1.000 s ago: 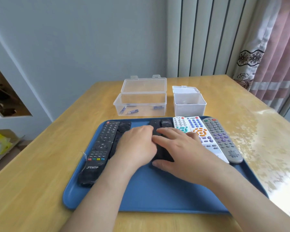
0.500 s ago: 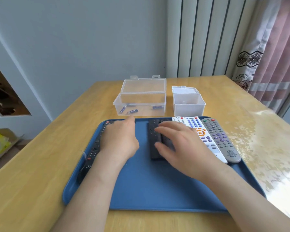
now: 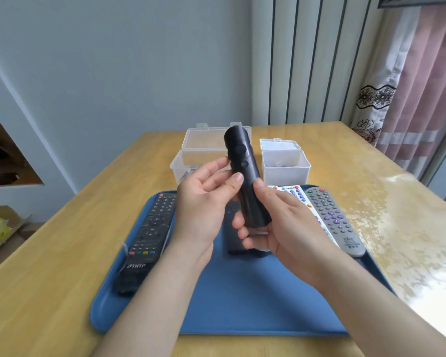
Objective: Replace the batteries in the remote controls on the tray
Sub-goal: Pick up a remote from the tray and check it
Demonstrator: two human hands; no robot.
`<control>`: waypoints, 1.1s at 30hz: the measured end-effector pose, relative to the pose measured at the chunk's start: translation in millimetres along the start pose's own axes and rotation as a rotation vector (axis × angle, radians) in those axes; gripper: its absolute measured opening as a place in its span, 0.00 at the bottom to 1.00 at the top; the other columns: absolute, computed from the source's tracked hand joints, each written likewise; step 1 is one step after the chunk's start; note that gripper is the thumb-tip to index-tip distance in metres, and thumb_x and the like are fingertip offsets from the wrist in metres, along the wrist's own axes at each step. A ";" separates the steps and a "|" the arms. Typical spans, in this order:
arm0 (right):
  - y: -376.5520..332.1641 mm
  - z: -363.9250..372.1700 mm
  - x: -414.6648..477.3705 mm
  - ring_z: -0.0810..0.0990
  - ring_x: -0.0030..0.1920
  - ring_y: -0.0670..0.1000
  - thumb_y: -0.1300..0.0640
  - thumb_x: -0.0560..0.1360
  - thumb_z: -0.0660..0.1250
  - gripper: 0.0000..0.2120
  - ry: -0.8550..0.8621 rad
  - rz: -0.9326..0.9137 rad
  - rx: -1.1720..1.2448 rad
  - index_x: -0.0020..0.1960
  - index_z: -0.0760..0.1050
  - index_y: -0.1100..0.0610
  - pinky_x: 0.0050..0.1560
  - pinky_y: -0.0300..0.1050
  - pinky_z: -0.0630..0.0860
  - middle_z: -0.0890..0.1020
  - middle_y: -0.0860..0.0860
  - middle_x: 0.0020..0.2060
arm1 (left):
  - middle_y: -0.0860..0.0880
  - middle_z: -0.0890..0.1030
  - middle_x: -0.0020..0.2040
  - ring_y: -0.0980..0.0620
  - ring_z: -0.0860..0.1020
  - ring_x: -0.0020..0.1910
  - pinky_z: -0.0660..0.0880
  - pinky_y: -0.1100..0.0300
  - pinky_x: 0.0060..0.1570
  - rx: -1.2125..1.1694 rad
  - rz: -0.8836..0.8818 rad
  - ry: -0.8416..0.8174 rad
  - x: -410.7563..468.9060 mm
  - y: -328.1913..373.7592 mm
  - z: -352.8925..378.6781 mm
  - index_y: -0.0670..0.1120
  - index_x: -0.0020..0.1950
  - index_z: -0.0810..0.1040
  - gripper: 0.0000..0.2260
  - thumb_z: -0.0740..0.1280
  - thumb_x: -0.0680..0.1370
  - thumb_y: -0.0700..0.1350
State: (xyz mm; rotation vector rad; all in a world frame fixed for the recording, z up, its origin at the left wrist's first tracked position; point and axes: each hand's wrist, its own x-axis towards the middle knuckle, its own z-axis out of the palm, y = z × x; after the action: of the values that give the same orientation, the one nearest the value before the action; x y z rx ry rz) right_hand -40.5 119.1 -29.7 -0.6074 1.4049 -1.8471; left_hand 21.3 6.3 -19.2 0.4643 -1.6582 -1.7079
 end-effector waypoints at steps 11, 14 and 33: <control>6.6 1.2 2.2 0.82 0.34 0.53 0.53 0.83 0.56 0.19 0.003 -0.087 -0.066 0.52 0.77 0.68 0.36 0.43 0.79 0.83 0.59 0.37 | 0.52 0.67 0.21 0.53 0.60 0.18 0.57 0.63 0.21 -0.040 -0.151 -0.099 -9.8 -2.0 10.9 0.33 0.43 0.78 0.18 0.67 0.79 0.49; 8.7 0.8 1.4 0.83 0.35 0.53 0.56 0.83 0.57 0.15 0.015 -0.119 -0.090 0.50 0.78 0.66 0.37 0.42 0.80 0.84 0.59 0.38 | 0.50 0.67 0.21 0.53 0.60 0.18 0.58 0.65 0.21 -0.091 -0.183 -0.111 -7.3 -3.2 8.4 0.33 0.45 0.78 0.13 0.66 0.79 0.44; 1.2 -13.2 10.2 0.81 0.42 0.58 0.51 0.84 0.54 0.19 0.190 -0.033 0.174 0.51 0.81 0.59 0.42 0.52 0.78 0.83 0.61 0.40 | 0.54 0.60 0.78 0.57 0.66 0.72 0.67 0.56 0.69 0.960 0.540 -0.386 -11.3 -14.8 3.0 0.51 0.76 0.64 0.35 0.73 0.71 0.50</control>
State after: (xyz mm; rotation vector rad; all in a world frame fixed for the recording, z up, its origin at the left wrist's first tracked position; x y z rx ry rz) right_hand -56.3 119.1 -35.3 -0.3775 1.3409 -2.0717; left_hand 23.6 15.3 -35.6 0.0675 -2.5507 -0.5505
